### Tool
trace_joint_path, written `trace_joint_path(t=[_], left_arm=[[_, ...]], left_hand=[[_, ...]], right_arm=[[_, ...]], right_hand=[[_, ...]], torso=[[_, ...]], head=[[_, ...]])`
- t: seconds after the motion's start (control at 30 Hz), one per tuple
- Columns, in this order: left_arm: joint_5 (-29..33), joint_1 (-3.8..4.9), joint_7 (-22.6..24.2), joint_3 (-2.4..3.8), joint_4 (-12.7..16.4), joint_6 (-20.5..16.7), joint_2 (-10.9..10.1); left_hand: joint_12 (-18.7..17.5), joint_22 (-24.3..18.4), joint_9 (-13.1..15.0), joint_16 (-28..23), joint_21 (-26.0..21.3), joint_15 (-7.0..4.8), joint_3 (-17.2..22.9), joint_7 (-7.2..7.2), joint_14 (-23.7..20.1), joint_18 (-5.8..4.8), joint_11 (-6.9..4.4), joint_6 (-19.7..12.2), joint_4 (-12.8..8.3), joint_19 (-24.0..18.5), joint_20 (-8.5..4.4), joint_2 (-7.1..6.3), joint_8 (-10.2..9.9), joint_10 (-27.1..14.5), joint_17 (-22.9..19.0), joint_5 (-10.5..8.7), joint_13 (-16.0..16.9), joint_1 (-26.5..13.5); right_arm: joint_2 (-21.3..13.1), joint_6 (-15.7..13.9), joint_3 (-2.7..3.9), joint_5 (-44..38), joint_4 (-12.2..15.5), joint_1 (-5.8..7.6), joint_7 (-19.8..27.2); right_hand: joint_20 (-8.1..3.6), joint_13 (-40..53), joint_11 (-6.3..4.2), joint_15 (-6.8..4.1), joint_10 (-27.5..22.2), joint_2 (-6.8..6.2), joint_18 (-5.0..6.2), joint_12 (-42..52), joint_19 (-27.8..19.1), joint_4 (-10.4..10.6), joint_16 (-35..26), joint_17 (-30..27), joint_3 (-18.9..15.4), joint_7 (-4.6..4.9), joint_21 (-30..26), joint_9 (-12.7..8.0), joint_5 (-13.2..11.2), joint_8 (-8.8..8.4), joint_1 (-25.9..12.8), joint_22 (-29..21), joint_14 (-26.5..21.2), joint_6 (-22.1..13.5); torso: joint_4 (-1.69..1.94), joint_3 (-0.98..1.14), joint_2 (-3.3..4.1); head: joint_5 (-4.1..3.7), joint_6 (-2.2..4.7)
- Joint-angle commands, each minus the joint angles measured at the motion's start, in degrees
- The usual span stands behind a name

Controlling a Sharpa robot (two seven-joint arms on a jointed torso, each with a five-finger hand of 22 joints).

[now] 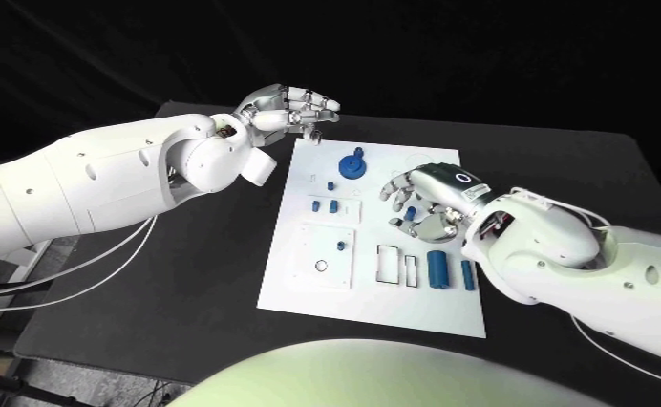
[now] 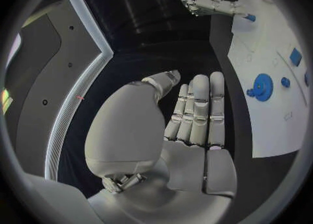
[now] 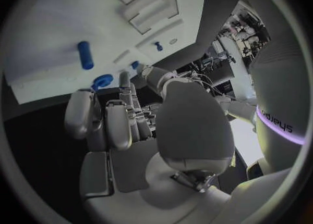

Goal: Assemble the parts on the task board

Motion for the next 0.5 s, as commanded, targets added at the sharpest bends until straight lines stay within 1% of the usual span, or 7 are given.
trace_joint_path(t=[0.03,0.07,0.1,0.13,0.17,0.2,0.5], left_arm=[[-0.1,-0.01,0.3,-0.08,0.0,1.2,0.2],[-0.1,-0.02,0.3,-0.12,0.0,1.3,0.2],[-0.1,-0.02,0.3,-0.15,-0.1,1.3,0.2],[0.0,-0.02,0.4,-0.2,-0.1,1.4,0.3],[0.0,-0.03,0.4,-0.25,-0.1,1.5,0.3],[0.0,-0.03,0.4,-0.3,-0.1,1.5,0.3],[0.0,-0.12,0.3,-0.73,-0.2,2.0,0.3]], left_hand=[[0.2,-0.1,0.0,-0.1,-0.2,0.49,-0.2,0.46,0.0,0.79,0.1,-0.4,-0.1,0.3,0.32,0.0,-0.2,-0.4,-0.1,0.25,0.1,-0.4],[0.2,-0.1,0.0,-0.1,-0.2,0.49,-0.2,0.46,0.0,0.79,0.1,-0.4,-0.1,0.3,0.32,0.0,-0.2,-0.4,-0.1,0.25,0.1,-0.4],[0.2,-0.1,0.0,-0.1,-0.2,0.49,-0.2,0.46,0.0,0.79,0.1,-0.4,-0.1,0.3,0.32,0.0,-0.2,-0.4,-0.1,0.25,0.1,-0.4],[0.2,-0.1,0.0,-0.1,-0.2,0.49,-0.2,0.46,0.0,0.79,0.1,-0.4,-0.1,0.3,0.32,0.0,-0.2,-0.4,-0.1,0.25,0.1,-0.4],[0.2,-0.1,0.0,-0.1,-0.2,0.49,-0.2,0.46,0.0,0.79,0.1,-0.4,-0.1,0.3,0.32,0.0,-0.2,-0.4,-0.1,0.25,0.1,-0.4],[0.2,-0.1,0.0,-0.1,-0.2,0.49,-0.2,0.46,0.0,0.79,0.1,-0.4,-0.1,0.3,0.32,0.0,-0.2,-0.4,-0.1,0.25,0.1,-0.4],[0.3,-0.1,0.0,0.1,-0.2,0.5,-0.2,0.46,0.1,0.8,0.11,-0.5,-0.1,0.3,0.35,0.07,-0.2,-0.6,0.0,0.27,0.1,-0.5]], right_arm=[[-1.4,3.9,0.01,1.5,-0.1,1.08,-1.3],[-1.8,4.8,0.02,1.4,-0.4,1.32,-1.4],[-1.9,5.2,0.02,1.4,-0.5,1.43,-1.5],[-2.2,6.1,0.02,1.4,-0.9,1.65,-1.6],[-2.5,6.9,0.02,1.4,-1.2,1.82,-1.6],[-2.6,7.3,0.02,1.4,-1.4,1.92,-1.6],[-2.3,8.7,-0.11,1.4,-3.5,1.68,-0.7]], right_hand=[[0.25,-0.9,0.31,0.66,-3.5,1.28,0.92,0.0,-1.2,1.0,-0.7,-1.6,-6.4,-0.35,-3.0,-0.3,0.3,-1.14,1.7,-1.8,0.6,-1.7],[0.88,-2.2,1.39,1.16,-7.5,4.14,1.55,0.1,-2.4,3.2,-0.7,-2.1,-18.3,-1.42,-6.8,-0.5,0.0,-2.25,6.0,-4.3,0.5,-3.3],[0.88,-2.2,1.39,1.16,-7.5,4.14,1.55,0.1,-2.4,3.2,-0.7,-2.1,-18.3,-1.42,-6.8,-0.5,0.0,-2.25,6.0,-4.3,0.5,-3.3],[1.06,-3.3,1.86,2.02,-10.1,5.58,2.02,1.1,-2.7,8.5,-0.4,-2.3,-26.6,-2.24,-9.1,-0.6,0.5,-2.97,11.2,-5.8,0.5,-4.0],[1.28,-3.5,1.8,1.9,-10.7,4.47,1.95,1.2,-2.7,9.7,-0.4,-2.3,-27.6,-2.24,-9.5,-0.7,0.2,-3.22,11.7,-6.1,0.5,-4.4],[1.56,-4.0,2.13,1.95,-12.0,3.35,1.94,1.6,-2.7,13.7,-0.3,-2.5,-30.7,-2.34,-10.2,-0.9,0.3,-3.84,14.3,-6.5,0.4,-5.4],[1.38,-4.2,1.77,1.77,-11.3,4.52,1.72,3.5,-1.5,13.7,0.5,-1.4,-31.1,-1.65,-9.0,-0.7,0.0,-3.31,15.5,-5.8,0.7,-4.2]], torso=[[-0.23,0.02,-0.17],[-0.25,0.03,-0.19],[-0.29,0.05,-0.23],[-0.31,0.07,-0.25],[-0.31,0.07,-0.27],[-0.27,0.09,-0.23],[-0.14,0.03,-0.1]], head=[[-0.43,0.25],[-0.5,0.32],[-0.53,0.37],[-0.56,0.4],[-0.57,0.42],[-0.65,0.44],[-0.93,0.73]])
